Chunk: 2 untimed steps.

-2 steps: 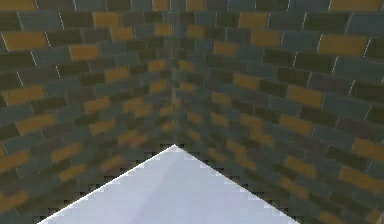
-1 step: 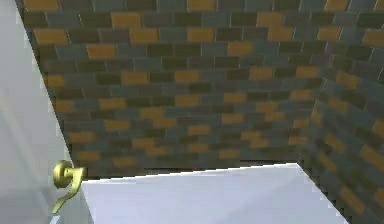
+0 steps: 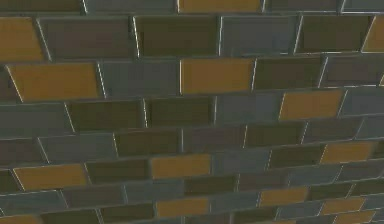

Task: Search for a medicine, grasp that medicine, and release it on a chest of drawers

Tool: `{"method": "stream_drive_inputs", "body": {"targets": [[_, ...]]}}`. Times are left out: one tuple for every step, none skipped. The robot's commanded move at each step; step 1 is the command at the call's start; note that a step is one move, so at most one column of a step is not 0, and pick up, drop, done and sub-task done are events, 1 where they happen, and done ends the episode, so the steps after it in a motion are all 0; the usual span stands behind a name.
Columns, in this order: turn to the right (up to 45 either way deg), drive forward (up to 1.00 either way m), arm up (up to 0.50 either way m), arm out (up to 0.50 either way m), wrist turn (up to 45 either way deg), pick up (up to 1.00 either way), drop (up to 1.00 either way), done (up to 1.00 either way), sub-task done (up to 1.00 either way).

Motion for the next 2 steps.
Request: {"method": "stream_drive_inputs", "body": {"targets": [[-24.0, 0.00, 0.00, 0.00, 0.0, 0.00, 0.00, 0.00, 0.00], [0.0, 0.05, 0.00, 0.00, 0.0, 0.00, 0.00, 0.00, 0.00]]}}
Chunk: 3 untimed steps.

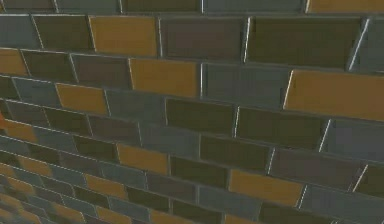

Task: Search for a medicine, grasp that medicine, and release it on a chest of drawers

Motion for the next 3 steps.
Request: {"method": "stream_drive_inputs", "body": {"targets": [[-45.0, 0.00, 0.00, 0.00, 0.0, 0.00, 0.00, 0.00, 0.00], [-24.0, 0.00, 0.00, 0.00, 0.0, 0.00, 0.00, 0.00, 0.00], [0.0, 0.60, 0.00, 0.00, 0.0, 0.00, 0.00, 0.00, 0.00]]}}
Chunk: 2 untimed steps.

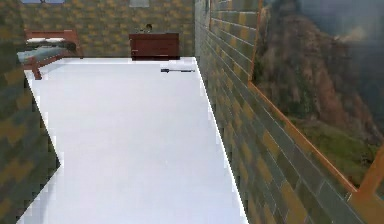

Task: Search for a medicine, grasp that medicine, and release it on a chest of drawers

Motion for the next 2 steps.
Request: {"method": "stream_drive_inputs", "body": {"targets": [[-9.0, 0.00, 0.00, 0.00, 0.0, 0.00, 0.00, 0.00, 0.00], [0.0, 1.00, 0.00, 0.00, 0.0, 0.00, 0.00, 0.00, 0.00]]}}
